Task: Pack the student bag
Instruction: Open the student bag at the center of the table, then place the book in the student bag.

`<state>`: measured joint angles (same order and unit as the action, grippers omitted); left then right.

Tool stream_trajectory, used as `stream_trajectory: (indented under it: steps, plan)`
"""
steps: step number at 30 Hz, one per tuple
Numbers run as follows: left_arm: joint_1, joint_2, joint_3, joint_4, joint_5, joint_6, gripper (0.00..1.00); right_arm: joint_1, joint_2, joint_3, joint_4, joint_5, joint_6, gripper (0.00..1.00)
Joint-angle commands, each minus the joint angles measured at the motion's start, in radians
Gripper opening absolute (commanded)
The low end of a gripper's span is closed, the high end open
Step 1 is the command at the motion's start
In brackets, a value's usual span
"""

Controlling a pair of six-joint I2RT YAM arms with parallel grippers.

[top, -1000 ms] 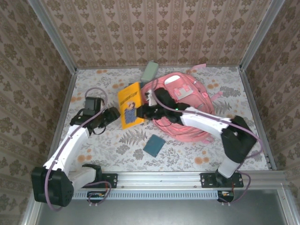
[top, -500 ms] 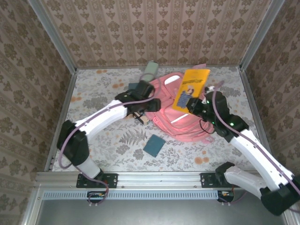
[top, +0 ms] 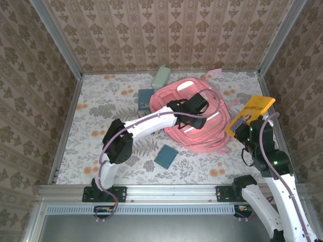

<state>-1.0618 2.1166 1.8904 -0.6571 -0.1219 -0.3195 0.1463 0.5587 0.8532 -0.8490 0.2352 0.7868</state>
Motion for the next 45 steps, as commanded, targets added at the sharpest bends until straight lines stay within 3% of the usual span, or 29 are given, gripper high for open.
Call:
stream_trajectory:
  steps: [1, 10, 13, 16, 18, 22, 32, 37, 45]
  plan:
    - [-0.055, 0.075, 0.086, -0.084, -0.072, 0.121, 0.57, -0.013, -0.034, 0.018, -0.008, 0.064, -0.034, 0.00]
    - [-0.111, 0.220, 0.217, -0.173, -0.149, 0.194, 0.56, -0.016, -0.036, 0.007, -0.005, 0.029, -0.024, 0.00]
    - [-0.112, 0.242, 0.241, -0.201, -0.192, 0.189, 0.44, -0.016, -0.034, 0.000, 0.004, 0.014, -0.021, 0.00]
    - [-0.112, 0.232, 0.243, -0.206, -0.233, 0.183, 0.12, -0.016, -0.034, -0.008, 0.022, -0.016, -0.021, 0.00]
    - [-0.111, 0.208, 0.243, -0.201, -0.255, 0.181, 0.00, -0.016, -0.033, -0.014, 0.038, -0.037, -0.022, 0.00]
    - [-0.088, 0.131, 0.270, -0.194, -0.267, 0.146, 0.00, -0.017, -0.023, -0.020, 0.055, -0.058, -0.020, 0.00]
    - [0.011, -0.034, 0.350, -0.153, -0.154, 0.054, 0.00, -0.017, 0.004, -0.036, 0.138, -0.143, -0.026, 0.00]
    - [0.037, -0.073, 0.366, -0.132, -0.084, 0.001, 0.00, -0.017, 0.020, -0.085, 0.285, -0.290, 0.012, 0.00]
    - [0.059, -0.106, 0.352, -0.079, 0.023, -0.072, 0.00, -0.018, 0.091, -0.199, 0.664, -0.474, 0.178, 0.00]
